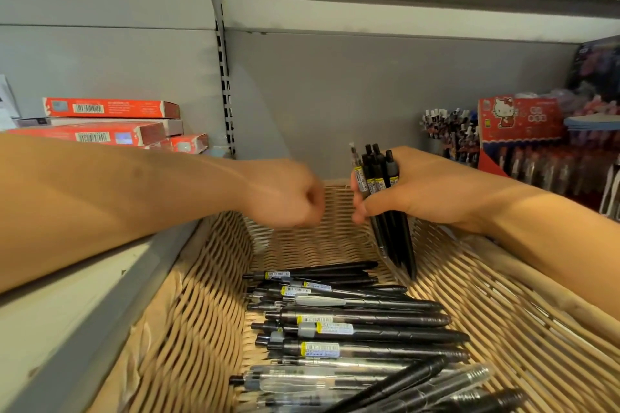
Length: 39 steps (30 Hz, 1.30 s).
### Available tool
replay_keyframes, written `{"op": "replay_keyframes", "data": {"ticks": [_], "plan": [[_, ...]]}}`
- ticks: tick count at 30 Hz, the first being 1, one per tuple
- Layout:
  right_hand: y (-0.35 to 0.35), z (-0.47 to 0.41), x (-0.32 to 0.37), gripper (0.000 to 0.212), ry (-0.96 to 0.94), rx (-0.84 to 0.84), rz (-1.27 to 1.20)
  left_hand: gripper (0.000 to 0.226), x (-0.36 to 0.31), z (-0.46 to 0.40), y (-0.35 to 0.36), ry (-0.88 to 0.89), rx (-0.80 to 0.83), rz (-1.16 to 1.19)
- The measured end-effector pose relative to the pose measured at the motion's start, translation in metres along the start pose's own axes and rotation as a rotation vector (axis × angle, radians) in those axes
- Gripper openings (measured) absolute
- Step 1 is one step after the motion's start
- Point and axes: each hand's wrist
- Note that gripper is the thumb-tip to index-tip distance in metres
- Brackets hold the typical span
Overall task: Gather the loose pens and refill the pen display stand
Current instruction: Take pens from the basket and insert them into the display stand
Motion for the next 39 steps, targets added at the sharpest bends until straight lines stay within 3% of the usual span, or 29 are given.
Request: {"op": "replay_keyframes", "data": {"ticks": [2, 4, 8, 13, 20, 25, 27, 30, 39], "plan": [[-0.002, 0.001, -0.001, 0.015, -0.023, 0.015, -0.050, 0.033, -0.001, 0.004, 0.009, -0.050, 0.329, -0.208], [-0.003, 0.002, -0.001, 0.015, -0.044, 0.045, -0.035, 0.039, -0.004, 0.006, 0.014, -0.076, 0.495, -0.284], [-0.003, 0.004, 0.001, 0.016, -0.035, 0.144, 0.144, 0.039, -0.004, 0.004, 0.012, -0.048, 0.463, -0.263], [-0.002, 0.003, 0.000, 0.011, -0.063, 0.184, 0.154, 0.018, -0.001, 0.003, 0.014, -0.096, 0.493, -0.248], [-0.007, 0.003, -0.005, 0.022, -0.141, 0.157, -0.007, 0.027, -0.003, 0.001, 0.013, -0.023, 0.297, -0.162], [-0.006, 0.002, -0.006, 0.020, -0.116, 0.077, 0.014, 0.016, 0.001, -0.004, 0.001, 0.082, -0.228, 0.090], [-0.005, 0.001, -0.006, 0.020, -0.085, 0.043, 0.029, 0.011, 0.000, -0.004, -0.001, 0.128, -0.342, 0.251], [-0.001, -0.001, -0.004, 0.020, -0.016, -0.004, 0.048, 0.010, -0.004, -0.002, -0.002, 0.182, -0.380, 0.441], [-0.002, 0.003, 0.001, 0.027, 0.019, 0.015, 0.006, 0.018, -0.012, 0.007, -0.005, 0.209, -0.281, 0.860]]}}
Point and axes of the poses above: each hand's wrist, its own z-axis away from the middle knuckle, its own y-axis out of the palm, x = y × z, and after that the axes turned 9 degrees about z, right-handed
